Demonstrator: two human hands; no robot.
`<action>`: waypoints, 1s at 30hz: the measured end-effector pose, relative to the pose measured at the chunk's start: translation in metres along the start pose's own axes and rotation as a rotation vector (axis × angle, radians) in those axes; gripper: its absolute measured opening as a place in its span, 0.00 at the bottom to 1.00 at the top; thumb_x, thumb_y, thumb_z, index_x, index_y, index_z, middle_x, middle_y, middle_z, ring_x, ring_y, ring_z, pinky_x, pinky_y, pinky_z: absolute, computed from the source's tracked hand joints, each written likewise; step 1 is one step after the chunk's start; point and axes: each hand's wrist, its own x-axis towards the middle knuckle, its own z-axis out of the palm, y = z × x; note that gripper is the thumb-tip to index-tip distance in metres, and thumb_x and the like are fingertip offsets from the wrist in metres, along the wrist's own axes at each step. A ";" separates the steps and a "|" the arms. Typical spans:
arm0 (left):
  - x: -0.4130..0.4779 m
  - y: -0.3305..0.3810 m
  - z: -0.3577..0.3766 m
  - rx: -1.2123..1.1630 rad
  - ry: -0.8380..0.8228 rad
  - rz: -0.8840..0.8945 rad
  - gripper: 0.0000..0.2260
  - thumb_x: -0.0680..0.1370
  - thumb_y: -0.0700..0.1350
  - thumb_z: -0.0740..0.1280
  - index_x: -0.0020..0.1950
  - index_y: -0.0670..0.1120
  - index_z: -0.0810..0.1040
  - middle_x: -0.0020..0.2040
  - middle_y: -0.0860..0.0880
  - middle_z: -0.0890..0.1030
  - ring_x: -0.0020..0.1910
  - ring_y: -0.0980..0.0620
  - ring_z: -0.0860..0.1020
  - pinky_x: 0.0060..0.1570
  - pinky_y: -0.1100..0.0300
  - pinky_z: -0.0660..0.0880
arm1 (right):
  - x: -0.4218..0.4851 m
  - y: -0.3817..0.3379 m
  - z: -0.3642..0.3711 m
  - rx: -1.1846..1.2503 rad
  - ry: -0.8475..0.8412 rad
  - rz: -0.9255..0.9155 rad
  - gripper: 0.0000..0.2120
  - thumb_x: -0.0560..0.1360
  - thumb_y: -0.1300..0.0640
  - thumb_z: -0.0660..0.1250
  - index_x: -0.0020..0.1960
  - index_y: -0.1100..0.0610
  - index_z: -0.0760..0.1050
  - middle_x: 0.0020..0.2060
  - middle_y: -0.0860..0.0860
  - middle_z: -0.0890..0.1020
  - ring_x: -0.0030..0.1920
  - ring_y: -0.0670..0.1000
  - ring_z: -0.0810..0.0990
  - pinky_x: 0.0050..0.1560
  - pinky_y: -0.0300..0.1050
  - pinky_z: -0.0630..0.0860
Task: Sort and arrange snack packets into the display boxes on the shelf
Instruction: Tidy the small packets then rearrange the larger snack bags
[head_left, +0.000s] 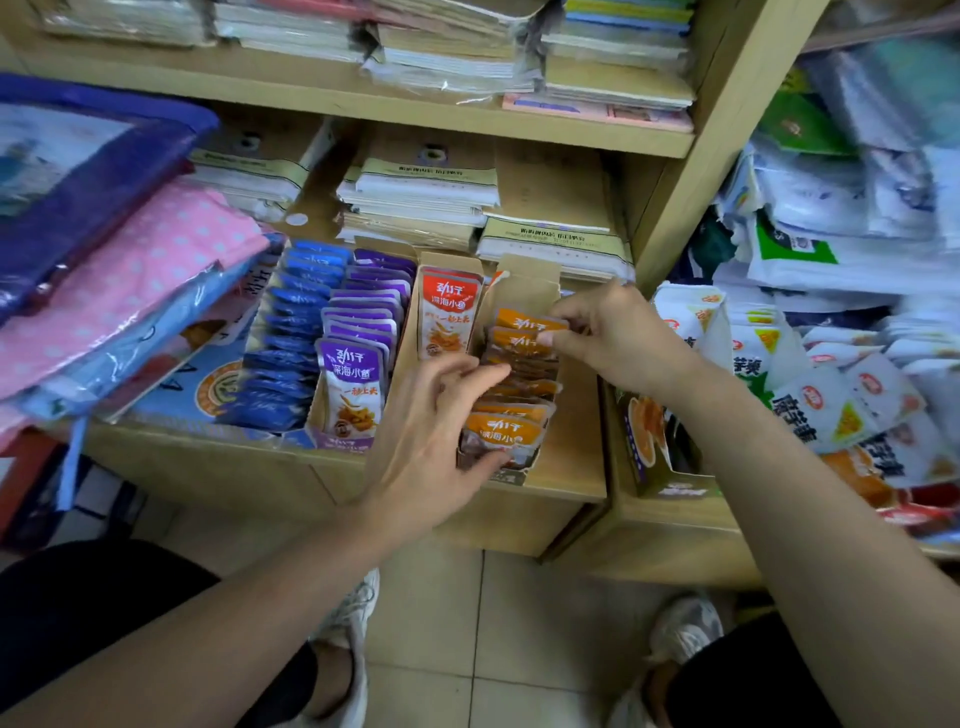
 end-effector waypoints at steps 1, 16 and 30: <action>-0.007 0.003 0.002 0.011 0.006 0.031 0.35 0.70 0.54 0.78 0.74 0.52 0.69 0.70 0.46 0.70 0.68 0.45 0.71 0.64 0.49 0.73 | -0.003 -0.002 0.003 -0.003 -0.017 -0.003 0.05 0.78 0.55 0.71 0.50 0.55 0.84 0.39 0.50 0.84 0.41 0.48 0.79 0.40 0.44 0.71; -0.017 -0.003 0.007 0.109 0.018 0.088 0.39 0.68 0.59 0.79 0.72 0.47 0.66 0.70 0.44 0.72 0.67 0.45 0.73 0.63 0.46 0.73 | -0.026 -0.014 0.008 -0.087 -0.282 0.114 0.28 0.67 0.34 0.74 0.64 0.42 0.76 0.56 0.45 0.74 0.62 0.48 0.66 0.57 0.47 0.67; -0.005 -0.014 0.014 0.009 0.169 0.272 0.16 0.74 0.51 0.78 0.56 0.45 0.80 0.57 0.46 0.82 0.61 0.46 0.79 0.54 0.47 0.78 | -0.006 0.014 0.021 0.152 -0.072 0.160 0.13 0.76 0.35 0.64 0.53 0.41 0.76 0.49 0.39 0.81 0.61 0.47 0.77 0.64 0.64 0.72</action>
